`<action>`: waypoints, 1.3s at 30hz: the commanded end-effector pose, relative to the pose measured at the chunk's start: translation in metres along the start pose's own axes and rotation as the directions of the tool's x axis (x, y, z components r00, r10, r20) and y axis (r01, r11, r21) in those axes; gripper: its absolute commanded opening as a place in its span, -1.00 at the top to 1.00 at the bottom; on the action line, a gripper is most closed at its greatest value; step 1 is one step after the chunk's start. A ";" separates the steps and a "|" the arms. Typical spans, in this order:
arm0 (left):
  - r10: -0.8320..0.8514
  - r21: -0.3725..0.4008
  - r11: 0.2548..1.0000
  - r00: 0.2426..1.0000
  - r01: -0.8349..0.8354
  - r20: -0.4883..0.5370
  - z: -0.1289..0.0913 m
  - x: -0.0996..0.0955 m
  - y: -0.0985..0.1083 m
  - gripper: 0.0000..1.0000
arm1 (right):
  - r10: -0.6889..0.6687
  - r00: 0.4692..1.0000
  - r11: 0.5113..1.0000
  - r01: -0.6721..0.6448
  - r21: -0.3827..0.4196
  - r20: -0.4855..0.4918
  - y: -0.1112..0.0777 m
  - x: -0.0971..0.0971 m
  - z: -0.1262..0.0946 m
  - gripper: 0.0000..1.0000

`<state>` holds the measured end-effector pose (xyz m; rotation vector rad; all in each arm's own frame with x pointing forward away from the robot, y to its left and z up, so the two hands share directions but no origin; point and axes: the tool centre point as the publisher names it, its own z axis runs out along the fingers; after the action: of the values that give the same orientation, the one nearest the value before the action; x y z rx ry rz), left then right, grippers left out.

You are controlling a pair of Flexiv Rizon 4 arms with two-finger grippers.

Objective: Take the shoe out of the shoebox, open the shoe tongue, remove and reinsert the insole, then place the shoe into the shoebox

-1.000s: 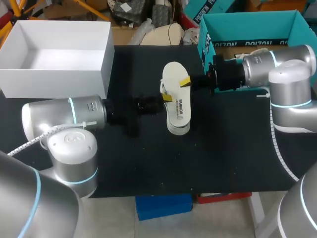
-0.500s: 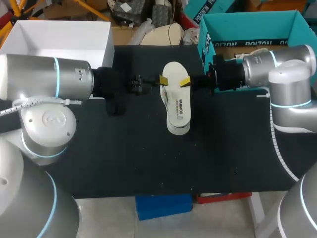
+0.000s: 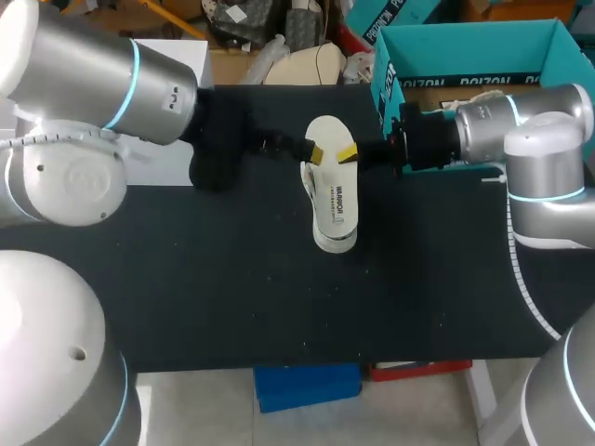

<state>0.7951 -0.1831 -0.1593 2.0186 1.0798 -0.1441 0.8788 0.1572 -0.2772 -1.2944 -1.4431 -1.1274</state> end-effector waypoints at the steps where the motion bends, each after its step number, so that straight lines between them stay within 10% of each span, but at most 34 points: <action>1: 0.276 0.298 0.948 0.748 -0.109 -0.604 -0.006 -0.003 0.004 -1.00 | 0.000 1.000 1.000 0.000 -0.002 0.003 -0.001 0.000 0.000 1.00; 9: 0.276 0.298 0.948 0.748 -0.109 -0.604 -0.006 -0.003 0.004 -1.00 | 0.000 1.000 1.000 0.000 -0.002 0.003 -0.001 0.000 0.000 1.00; 25: -0.314 0.166 0.795 0.630 0.584 -0.711 0.053 -0.005 0.001 -1.00 | 0.000 1.000 1.000 0.000 -0.002 0.003 -0.001 0.000 0.000 1.00; 39: -0.373 0.149 0.733 0.574 0.664 -0.728 0.063 -0.006 -0.015 -1.00 | 0.000 1.000 1.000 0.000 -0.002 0.003 -0.001 0.000 0.000 1.00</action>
<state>0.7929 -0.2185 -0.2016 2.0182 2.2617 -0.0437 0.8788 0.1573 -0.2772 -1.2944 -1.4431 -1.1274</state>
